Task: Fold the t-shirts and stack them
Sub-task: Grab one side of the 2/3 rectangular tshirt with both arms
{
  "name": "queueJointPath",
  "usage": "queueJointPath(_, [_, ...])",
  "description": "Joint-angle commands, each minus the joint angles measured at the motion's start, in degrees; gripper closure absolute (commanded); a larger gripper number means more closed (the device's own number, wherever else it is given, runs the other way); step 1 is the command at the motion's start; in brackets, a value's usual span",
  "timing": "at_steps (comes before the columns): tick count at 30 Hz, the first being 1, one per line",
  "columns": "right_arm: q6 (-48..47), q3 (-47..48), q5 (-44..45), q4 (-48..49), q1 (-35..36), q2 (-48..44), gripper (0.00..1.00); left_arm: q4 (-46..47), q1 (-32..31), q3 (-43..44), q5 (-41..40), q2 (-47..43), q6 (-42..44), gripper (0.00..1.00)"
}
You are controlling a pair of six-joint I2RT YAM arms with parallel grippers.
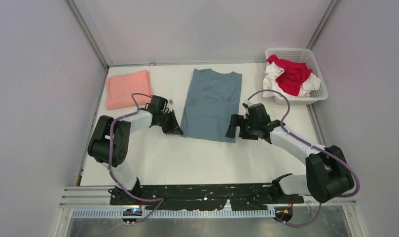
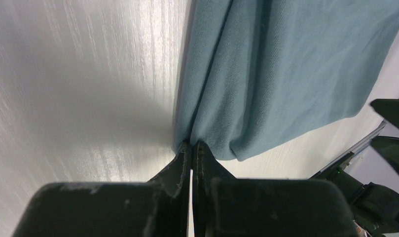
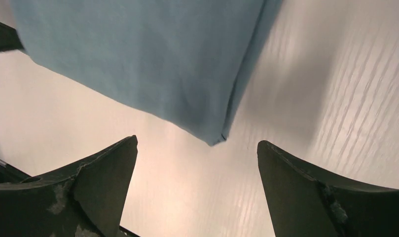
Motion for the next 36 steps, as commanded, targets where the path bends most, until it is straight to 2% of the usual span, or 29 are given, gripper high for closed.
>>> queueJointPath(1, [3.3, -6.2, -2.8, 3.6, 0.3, -2.8, 0.01, 2.1, 0.2, -3.6, 0.9, -2.5, -0.3, 1.0])
queueJointPath(3, [4.9, -7.7, -2.7, 6.0, 0.3, -2.2, 0.02, 2.5, 0.2, -4.6, 0.7, -3.0, -0.4, 1.0])
queueJointPath(5, [5.5, -8.5, -2.2, 7.6, 0.3, -1.0, 0.06, 2.6, 0.2, -5.0, 1.2, -3.4, -0.2, 1.0])
queueJointPath(7, [5.5, -9.0, -0.8, 8.1, 0.3, 0.1, 0.13, 2.7, 0.2, -5.5, 1.3, -4.0, -0.2, 1.0])
queueJointPath(12, [5.4, -9.6, -1.8, 8.1, 0.3, 1.6, 0.43, 2.7, 0.2, -6.2, 1.4, -4.4, -0.4, 1.0])
queueJointPath(17, [5.2, -10.6, 0.7, 7.0, 0.3, 0.5, 0.56, 4.0, 0.2, -6.9, 1.8, -4.3, -1.0, 1.0])
queueJointPath(22, [5.2, -10.8, -0.5, 10.0, 0.3, 4.0, 0.67, 7.9, 0.2, -9.2, 3.6, -6.1, -1.1, 1.0])
queueJointPath(25, [5.9, -12.8, -1.0, 11.3, 0.3, 3.1, 0.92, 7.4, 0.2, -10.7, 1.7, -7.9, -1.0, 1.0])
queueJointPath(30, [4.3, -15.4, 0.8, 4.0, 0.3, -4.7, 0.95, 9.8, 0.2, -18.2, -0.8, -16.9, -1.3, 1.0])
queueJointPath(36, [4.0, -19.4, -3.8, -7.3, 0.3, -18.3, 0.95, 4.0, 0.2, -25.4, -2.4, -29.9, -0.9, 1.0])
